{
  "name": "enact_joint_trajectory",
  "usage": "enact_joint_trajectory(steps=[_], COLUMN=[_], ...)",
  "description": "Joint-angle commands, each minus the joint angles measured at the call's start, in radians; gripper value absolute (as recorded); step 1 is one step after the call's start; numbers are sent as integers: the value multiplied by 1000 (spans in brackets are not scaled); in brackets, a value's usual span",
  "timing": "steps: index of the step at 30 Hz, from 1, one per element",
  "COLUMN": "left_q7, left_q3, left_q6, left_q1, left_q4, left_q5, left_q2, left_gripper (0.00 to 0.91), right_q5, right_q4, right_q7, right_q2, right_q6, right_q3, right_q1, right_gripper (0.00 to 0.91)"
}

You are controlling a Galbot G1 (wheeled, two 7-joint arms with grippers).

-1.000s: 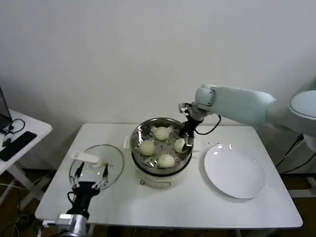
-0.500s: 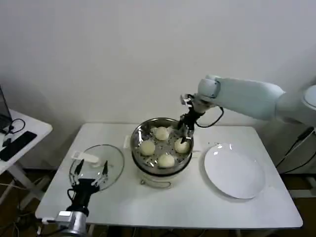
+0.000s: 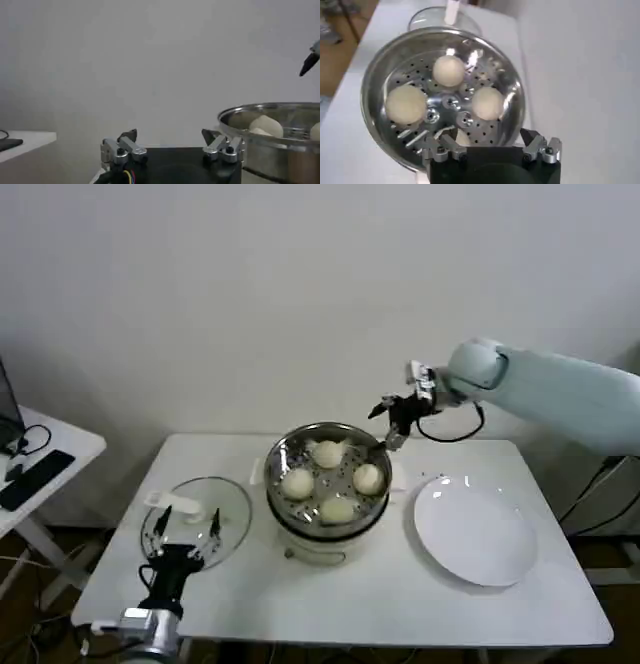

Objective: Take steamed baozi put them in steamer then cover it.

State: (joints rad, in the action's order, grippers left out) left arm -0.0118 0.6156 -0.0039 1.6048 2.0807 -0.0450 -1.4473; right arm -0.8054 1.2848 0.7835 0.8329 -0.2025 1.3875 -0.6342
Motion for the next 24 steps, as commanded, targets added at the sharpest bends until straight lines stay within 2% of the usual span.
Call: enact_joint_trajectory(steps=[1, 2, 4, 5, 6, 7, 9, 10, 11, 14, 16, 18, 22, 24], left_q7=[-1, 0, -1, -1, -1, -1, -1, -1, -1, -1, 0, 0, 0, -1], left_q3=[-14, -14, -12, -9, -7, -3, 4, 6, 11, 17, 21, 22, 20, 20], left_q6=[-1, -3, -5, -4, -4, -4, -5, -5, -5, -5, -4, -4, -3, -5], left_q1=[-8, -9, -10, -9, -9, -10, -11, -10, -7, -5, -6, -5, -6, -8], left_q4=[-1, -3, -5, -5, -5, -6, -6, -5, -5, -5, -7, -7, -11, -16], left_q5=[12, 11, 11, 9, 8, 8, 7, 5, 1, -4, -4, -5, -3, -3], left_q2=[1, 1, 3, 5, 6, 6, 6, 8, 9, 9, 9, 8, 12, 11], left_gripper=[907, 907, 907, 907, 907, 907, 907, 907, 907, 907, 907, 907, 907, 907], right_q5=[141, 164, 183, 198, 199, 214, 243, 246, 262, 296, 320, 345, 405, 426], right_q4=[309, 325, 344, 364, 365, 376, 387, 388, 396, 414, 427, 446, 462, 479], right_q7=[-282, -303, -322, -345, -351, -365, -383, -386, -402, -411, -417, -417, -417, -419], right_q2=[-413, -438, -472, -489, -491, -492, -466, -454, -412, -320, -265, -169, -31, 65], right_q6=[31, 52, 61, 79, 79, 99, 133, 137, 152, 178, 191, 207, 264, 293], right_q3=[-448, -572, -693, -854, -926, -1062, -1334, -1381, -1530, -1737, -1822, -1940, -2032, -2096], right_q1=[360, 478, 602, 769, 821, 944, 1196, 1222, 1370, 1556, 1638, 1735, 1845, 1905], right_gripper=[907, 907, 907, 907, 907, 907, 907, 907, 907, 907, 907, 907, 907, 907])
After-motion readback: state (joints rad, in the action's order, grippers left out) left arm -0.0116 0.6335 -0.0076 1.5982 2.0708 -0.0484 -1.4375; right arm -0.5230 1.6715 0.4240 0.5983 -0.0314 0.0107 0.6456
